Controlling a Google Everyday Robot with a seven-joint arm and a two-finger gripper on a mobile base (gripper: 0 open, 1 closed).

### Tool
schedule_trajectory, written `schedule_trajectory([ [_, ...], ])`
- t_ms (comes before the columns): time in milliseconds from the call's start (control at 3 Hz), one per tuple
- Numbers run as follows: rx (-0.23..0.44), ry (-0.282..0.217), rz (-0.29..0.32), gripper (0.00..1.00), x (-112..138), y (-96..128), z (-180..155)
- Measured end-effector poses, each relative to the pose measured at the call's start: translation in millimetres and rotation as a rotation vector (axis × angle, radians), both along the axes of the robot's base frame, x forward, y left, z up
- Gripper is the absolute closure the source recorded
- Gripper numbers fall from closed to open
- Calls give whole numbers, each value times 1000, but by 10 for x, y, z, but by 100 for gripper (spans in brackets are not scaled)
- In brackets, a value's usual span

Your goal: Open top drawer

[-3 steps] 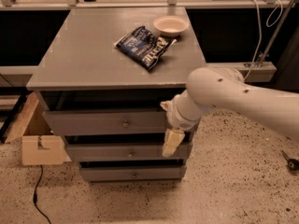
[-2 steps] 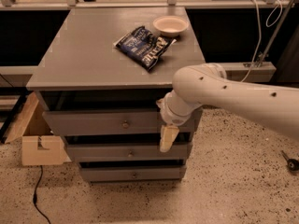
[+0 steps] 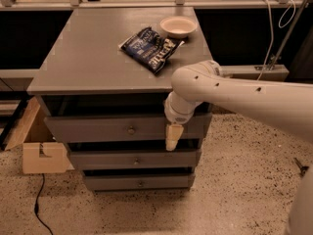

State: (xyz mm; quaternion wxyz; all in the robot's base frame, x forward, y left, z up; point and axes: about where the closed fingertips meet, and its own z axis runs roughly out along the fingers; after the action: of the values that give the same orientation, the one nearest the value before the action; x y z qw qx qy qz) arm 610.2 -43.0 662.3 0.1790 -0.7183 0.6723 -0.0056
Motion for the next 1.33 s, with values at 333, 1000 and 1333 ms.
schedule_trajectory([
  [333, -3, 25, -21, 19, 57, -36, -146],
  [1000, 11, 51, -70, 65, -87, -165, -238],
  [1333, 12, 51, -70, 89, -79, -157, -166],
])
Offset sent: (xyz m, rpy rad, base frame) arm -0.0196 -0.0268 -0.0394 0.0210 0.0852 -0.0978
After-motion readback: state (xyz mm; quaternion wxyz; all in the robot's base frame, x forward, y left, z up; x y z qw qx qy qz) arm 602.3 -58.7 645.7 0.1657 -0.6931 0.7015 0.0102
